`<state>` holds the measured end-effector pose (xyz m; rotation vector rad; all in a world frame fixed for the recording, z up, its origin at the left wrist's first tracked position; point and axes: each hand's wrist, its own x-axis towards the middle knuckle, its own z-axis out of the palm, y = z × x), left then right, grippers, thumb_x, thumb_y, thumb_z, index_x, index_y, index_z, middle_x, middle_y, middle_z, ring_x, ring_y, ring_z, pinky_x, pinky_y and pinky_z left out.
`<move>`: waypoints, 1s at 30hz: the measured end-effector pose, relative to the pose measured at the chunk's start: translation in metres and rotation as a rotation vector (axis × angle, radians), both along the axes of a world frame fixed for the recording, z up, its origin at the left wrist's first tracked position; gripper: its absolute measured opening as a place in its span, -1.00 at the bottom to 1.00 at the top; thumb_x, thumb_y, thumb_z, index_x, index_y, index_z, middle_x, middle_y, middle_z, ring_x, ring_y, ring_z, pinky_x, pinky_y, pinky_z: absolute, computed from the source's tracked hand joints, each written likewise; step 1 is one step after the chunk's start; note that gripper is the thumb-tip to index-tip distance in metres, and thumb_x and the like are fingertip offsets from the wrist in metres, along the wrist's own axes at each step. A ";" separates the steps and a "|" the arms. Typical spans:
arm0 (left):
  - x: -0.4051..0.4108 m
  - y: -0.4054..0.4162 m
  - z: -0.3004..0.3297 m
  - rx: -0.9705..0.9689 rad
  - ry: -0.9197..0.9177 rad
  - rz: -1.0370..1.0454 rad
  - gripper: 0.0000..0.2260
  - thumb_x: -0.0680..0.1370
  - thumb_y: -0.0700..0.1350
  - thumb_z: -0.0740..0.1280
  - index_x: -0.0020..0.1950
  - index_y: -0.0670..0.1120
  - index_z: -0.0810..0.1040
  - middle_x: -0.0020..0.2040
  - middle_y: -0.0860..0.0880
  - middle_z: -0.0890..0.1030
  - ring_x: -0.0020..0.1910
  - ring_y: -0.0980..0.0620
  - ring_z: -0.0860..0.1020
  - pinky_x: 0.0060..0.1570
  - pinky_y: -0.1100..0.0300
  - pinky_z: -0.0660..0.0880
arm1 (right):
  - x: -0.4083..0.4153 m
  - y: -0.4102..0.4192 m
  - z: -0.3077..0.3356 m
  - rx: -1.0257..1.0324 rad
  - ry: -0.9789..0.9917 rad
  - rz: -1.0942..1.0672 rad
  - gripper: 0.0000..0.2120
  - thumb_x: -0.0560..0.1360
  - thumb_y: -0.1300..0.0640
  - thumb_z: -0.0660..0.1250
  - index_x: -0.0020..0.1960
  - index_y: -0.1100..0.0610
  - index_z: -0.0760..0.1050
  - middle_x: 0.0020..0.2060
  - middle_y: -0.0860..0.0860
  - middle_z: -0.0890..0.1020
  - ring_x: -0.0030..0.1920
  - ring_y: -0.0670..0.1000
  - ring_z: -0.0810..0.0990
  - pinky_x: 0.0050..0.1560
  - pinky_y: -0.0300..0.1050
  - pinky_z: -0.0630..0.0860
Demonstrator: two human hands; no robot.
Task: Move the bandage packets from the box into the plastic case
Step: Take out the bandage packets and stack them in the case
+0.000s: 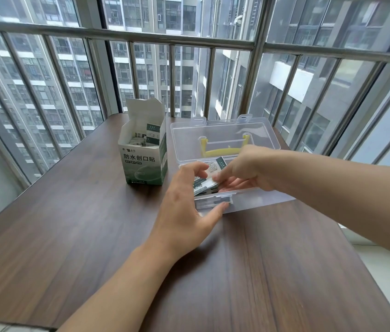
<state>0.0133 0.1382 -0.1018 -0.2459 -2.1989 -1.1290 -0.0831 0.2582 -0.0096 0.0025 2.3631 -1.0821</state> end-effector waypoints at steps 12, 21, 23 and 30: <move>0.000 0.001 0.001 -0.009 0.018 0.000 -0.46 0.37 -0.10 0.58 0.26 -0.01 0.41 0.08 0.07 0.51 0.11 0.11 0.51 0.17 0.42 0.33 | -0.006 0.001 0.002 0.176 0.037 0.037 -0.58 0.49 -0.11 0.49 -0.04 0.25 0.49 -0.27 0.17 0.66 -0.46 0.03 0.62 -0.39 -0.18 0.58; 0.001 0.001 0.001 -0.020 0.026 0.004 -0.44 0.37 -0.11 0.58 0.26 0.05 0.37 0.07 0.07 0.51 0.11 0.11 0.51 0.16 0.44 0.32 | -0.008 0.003 -0.007 0.161 0.141 0.006 -0.53 0.43 -0.12 0.53 -0.01 0.28 0.53 -0.29 0.18 0.67 -0.47 0.03 0.61 -0.39 -0.19 0.61; 0.001 0.001 0.001 -0.021 0.023 0.007 -0.43 0.37 -0.10 0.58 0.27 0.04 0.38 0.08 0.06 0.51 0.11 0.11 0.51 0.16 0.45 0.32 | -0.007 0.004 -0.007 0.140 0.185 -0.010 -0.53 0.44 -0.13 0.53 -0.02 0.29 0.55 -0.31 0.17 0.67 -0.52 0.01 0.59 -0.47 -0.22 0.56; 0.000 0.000 0.000 -0.022 0.023 0.012 -0.43 0.37 -0.09 0.58 0.29 -0.04 0.40 0.07 0.06 0.50 0.10 0.12 0.51 0.17 0.44 0.32 | -0.004 0.010 -0.014 0.062 0.326 0.002 -0.64 0.37 -0.03 0.60 -0.05 0.24 0.64 -0.34 0.14 0.66 -0.27 0.10 0.72 -0.25 -0.02 0.70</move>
